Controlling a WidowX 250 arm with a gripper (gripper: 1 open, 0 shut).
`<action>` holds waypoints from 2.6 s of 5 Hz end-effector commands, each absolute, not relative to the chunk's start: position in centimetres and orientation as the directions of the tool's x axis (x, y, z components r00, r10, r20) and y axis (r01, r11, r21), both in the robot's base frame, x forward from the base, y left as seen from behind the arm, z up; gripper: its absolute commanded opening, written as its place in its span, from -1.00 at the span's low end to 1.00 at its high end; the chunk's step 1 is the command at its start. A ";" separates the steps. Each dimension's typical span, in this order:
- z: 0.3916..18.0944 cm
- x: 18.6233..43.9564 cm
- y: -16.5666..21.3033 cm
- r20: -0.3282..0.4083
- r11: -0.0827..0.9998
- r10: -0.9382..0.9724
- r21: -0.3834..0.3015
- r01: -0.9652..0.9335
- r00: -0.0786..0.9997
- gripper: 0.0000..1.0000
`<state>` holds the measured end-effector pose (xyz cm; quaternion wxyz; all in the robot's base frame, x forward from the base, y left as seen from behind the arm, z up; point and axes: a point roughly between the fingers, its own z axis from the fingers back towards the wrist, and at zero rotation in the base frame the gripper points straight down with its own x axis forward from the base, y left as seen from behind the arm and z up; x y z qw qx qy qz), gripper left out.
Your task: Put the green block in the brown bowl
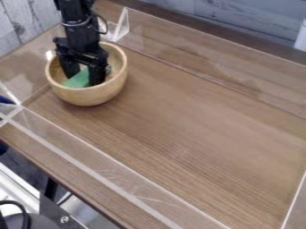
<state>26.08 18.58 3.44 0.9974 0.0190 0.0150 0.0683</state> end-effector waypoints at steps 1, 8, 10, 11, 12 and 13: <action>7.6 27.3 19.0 0.065 0.987 0.131 0.090 -0.137 0.989 1.00; 12.8 28.8 18.4 0.146 0.988 0.150 0.025 -0.155 0.978 1.00; 11.6 29.1 19.6 0.078 0.995 0.097 0.015 -0.099 0.992 1.00; 12.5 29.5 18.7 0.094 0.994 0.111 0.003 -0.111 0.989 1.00; 12.5 29.8 18.2 0.098 0.992 0.121 0.003 -0.122 0.988 1.00; 12.7 30.1 18.4 0.091 0.998 0.067 0.004 -0.067 0.994 1.00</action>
